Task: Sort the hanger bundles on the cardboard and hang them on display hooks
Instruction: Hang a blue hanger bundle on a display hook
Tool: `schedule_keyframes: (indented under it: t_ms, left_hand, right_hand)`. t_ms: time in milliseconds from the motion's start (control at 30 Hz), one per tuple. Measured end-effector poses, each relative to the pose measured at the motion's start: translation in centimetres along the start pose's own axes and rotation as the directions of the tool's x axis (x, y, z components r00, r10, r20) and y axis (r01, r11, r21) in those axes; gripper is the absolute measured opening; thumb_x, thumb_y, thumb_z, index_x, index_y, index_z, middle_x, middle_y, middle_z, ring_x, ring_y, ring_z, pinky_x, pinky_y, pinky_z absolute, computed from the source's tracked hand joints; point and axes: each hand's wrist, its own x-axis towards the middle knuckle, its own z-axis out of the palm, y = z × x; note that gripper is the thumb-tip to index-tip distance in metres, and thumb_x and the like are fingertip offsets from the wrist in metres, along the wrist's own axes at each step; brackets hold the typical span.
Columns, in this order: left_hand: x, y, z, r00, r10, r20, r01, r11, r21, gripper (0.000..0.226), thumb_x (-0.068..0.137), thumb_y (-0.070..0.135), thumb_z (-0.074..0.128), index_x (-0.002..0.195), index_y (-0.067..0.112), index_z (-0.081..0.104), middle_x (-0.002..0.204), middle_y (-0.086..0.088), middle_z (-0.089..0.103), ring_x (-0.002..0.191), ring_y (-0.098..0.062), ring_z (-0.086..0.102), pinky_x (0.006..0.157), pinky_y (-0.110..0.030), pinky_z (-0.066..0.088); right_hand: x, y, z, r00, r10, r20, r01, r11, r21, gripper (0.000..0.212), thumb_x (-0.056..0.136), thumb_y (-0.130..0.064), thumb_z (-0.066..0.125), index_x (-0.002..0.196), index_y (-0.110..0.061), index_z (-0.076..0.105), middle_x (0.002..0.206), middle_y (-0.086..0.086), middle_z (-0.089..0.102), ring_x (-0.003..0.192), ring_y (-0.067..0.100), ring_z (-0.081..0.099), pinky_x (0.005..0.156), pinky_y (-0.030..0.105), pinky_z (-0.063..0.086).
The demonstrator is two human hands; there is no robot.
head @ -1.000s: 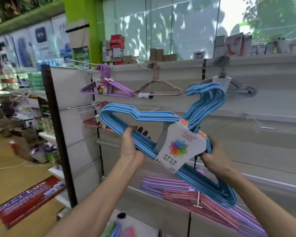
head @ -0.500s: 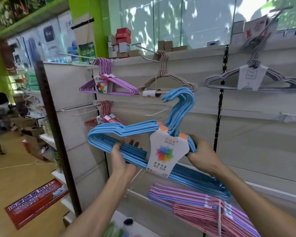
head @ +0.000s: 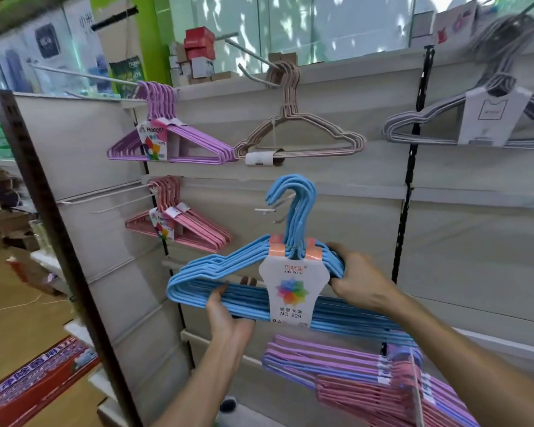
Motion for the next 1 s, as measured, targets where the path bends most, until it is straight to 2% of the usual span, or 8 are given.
schedule_keyframes:
  t_ms: [133, 300, 433, 500, 667, 767, 900, 1000]
  left_hand:
    - [3.1, 0.3, 0.2, 0.999, -0.053, -0.004, 0.053, 0.998, 0.015, 0.012, 0.085, 0.021, 0.055, 0.095, 0.014, 0.056, 0.102, -0.012, 0.062, 0.109, -0.031, 0.059, 0.104, -0.049, 0.044]
    - [6.6, 0.5, 0.9, 0.992, -0.126, -0.018, 0.127, 0.991, 0.049, 0.025, 0.085, 0.023, 0.056, 0.109, 0.014, 0.055, 0.112, -0.011, 0.06, 0.111, -0.032, 0.06, 0.104, -0.05, 0.044]
    - [9.0, -0.1, 1.7, 0.986, -0.165, -0.032, 0.167, 0.983, 0.071, 0.013, 0.089, 0.022, 0.053, 0.096, 0.012, 0.055, 0.095, -0.009, 0.059, 0.094, -0.031, 0.063, 0.102, -0.048, 0.046]
    - [10.2, -0.5, 1.9, 0.982, -0.187, -0.033, 0.189, 0.98, 0.067, 0.014, 0.09, 0.023, 0.053, 0.099, 0.012, 0.055, 0.091, -0.009, 0.059, 0.093, -0.031, 0.062, 0.103, -0.049, 0.046]
    - [13.5, -1.4, 2.1, 0.972, -0.231, -0.03, 0.232, 0.971, 0.051, 0.015, 0.091, 0.024, 0.051, 0.1, 0.013, 0.056, 0.093, -0.008, 0.06, 0.091, -0.031, 0.063, 0.093, -0.049, 0.051]
    - [15.1, -1.9, 2.5, 0.971, -0.239, -0.024, 0.24, 0.97, 0.042, 0.014, 0.092, 0.024, 0.05, 0.096, 0.013, 0.057, 0.09, -0.008, 0.061, 0.087, -0.031, 0.063, 0.094, -0.049, 0.05]
    - [17.2, -2.5, 3.0, 0.966, -0.259, -0.021, 0.259, 0.964, 0.054, 0.017, 0.094, 0.026, 0.048, 0.095, 0.013, 0.059, 0.089, -0.009, 0.061, 0.086, -0.03, 0.062, 0.101, -0.049, 0.047]
    - [18.6, -3.0, 3.2, 0.963, -0.268, -0.026, 0.269, 0.961, 0.067, 0.019, 0.095, 0.028, 0.047, 0.097, 0.013, 0.059, 0.089, -0.009, 0.061, 0.086, -0.03, 0.062, 0.097, -0.048, 0.049]
  right_hand:
    - [1.7, -0.2, 0.5, 0.999, 0.042, -0.023, -0.043, 0.999, -0.028, 0.056, 0.077, -0.023, 0.06, 0.13, -0.038, 0.049, 0.102, -0.005, 0.071, 0.085, 0.017, 0.066, 0.079, 0.043, 0.058]
    - [3.5, 0.2, 1.1, 0.995, 0.082, -0.065, -0.087, 0.994, -0.071, 0.049, 0.082, -0.025, 0.06, 0.129, -0.037, 0.049, 0.099, -0.005, 0.071, 0.085, 0.019, 0.065, 0.078, 0.043, 0.057]
    - [4.8, 0.9, 1.5, 0.987, 0.135, -0.09, -0.144, 0.984, -0.103, 0.051, 0.084, -0.025, 0.06, 0.131, -0.037, 0.046, 0.096, -0.004, 0.07, 0.081, 0.018, 0.065, 0.074, 0.043, 0.058]
    - [5.4, 1.2, 1.6, 0.983, 0.156, -0.097, -0.166, 0.981, -0.105, 0.052, 0.084, -0.024, 0.06, 0.133, -0.036, 0.046, 0.095, -0.004, 0.07, 0.08, 0.017, 0.066, 0.073, 0.042, 0.058]
    - [7.3, 2.1, 2.0, 0.977, 0.183, -0.11, -0.196, 0.974, -0.116, 0.054, 0.084, -0.021, 0.06, 0.136, -0.032, 0.046, 0.096, -0.004, 0.069, 0.078, 0.014, 0.064, 0.066, 0.032, 0.055]
    - [8.3, 2.6, 2.3, 0.974, 0.198, -0.114, -0.211, 0.97, -0.122, 0.056, 0.085, -0.019, 0.06, 0.137, -0.031, 0.045, 0.094, -0.006, 0.067, 0.075, 0.011, 0.061, 0.057, 0.023, 0.045]
    - [9.7, 3.6, 2.6, 0.968, 0.218, -0.128, -0.232, 0.966, -0.112, 0.055, 0.085, -0.02, 0.061, 0.137, -0.031, 0.046, 0.095, -0.006, 0.067, 0.076, 0.011, 0.062, 0.06, 0.025, 0.047]
    - [10.8, 4.0, 2.9, 0.961, 0.246, -0.128, -0.261, 0.958, -0.116, 0.056, 0.084, -0.025, 0.062, 0.137, -0.031, 0.045, 0.102, -0.004, 0.068, 0.082, 0.016, 0.063, 0.069, 0.03, 0.052]
